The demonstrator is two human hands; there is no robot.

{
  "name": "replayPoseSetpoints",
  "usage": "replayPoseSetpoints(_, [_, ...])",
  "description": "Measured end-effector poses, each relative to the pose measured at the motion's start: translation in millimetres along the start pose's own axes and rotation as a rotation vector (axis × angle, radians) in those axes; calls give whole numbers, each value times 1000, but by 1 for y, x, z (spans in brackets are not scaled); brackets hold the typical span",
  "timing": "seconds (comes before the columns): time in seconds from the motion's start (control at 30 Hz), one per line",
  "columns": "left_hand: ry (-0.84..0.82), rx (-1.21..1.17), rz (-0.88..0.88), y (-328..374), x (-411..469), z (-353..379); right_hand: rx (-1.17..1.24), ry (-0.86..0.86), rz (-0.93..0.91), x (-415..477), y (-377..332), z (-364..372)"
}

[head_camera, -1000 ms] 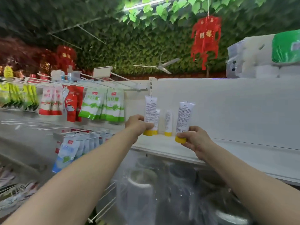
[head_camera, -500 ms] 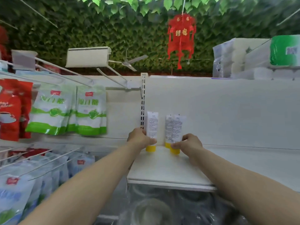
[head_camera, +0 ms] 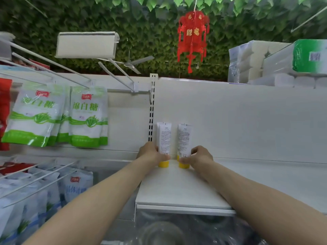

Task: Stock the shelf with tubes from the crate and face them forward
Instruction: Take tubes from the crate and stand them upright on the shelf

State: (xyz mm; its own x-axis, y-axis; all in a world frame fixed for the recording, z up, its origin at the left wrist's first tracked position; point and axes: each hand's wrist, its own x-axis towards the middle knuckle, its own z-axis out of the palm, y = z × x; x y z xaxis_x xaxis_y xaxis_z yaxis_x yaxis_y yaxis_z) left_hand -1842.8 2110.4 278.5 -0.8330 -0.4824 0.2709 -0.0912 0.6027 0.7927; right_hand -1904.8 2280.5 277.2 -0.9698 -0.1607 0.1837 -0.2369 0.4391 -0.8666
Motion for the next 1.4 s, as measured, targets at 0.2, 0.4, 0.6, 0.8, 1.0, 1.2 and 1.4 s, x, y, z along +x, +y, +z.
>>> replayPoseSetpoints(0.2, [-13,7,-3,2,1,2,24,1,-14,6,6,2])
replayPoseSetpoints(0.4, [-21,-12,-8,2,-1,0,33,-13,-30,8,8,3])
replayPoseSetpoints(0.6, [-25,-21,-8,2,-1,-1,27,-13,-40,9,10,3])
replayPoseSetpoints(0.8, [-36,4,-9,4,0,-4,18,-21,-46,10,10,4])
replayPoseSetpoints(1.0, [-39,-2,-14,4,-1,-6,51,-34,-25,8,8,3])
replayPoseSetpoints(1.2, [-39,-23,-14,3,-2,-6,55,-25,-7,8,7,4])
replayPoseSetpoints(1.4, [-44,-34,-26,1,-1,-4,26,-29,0,10,6,5])
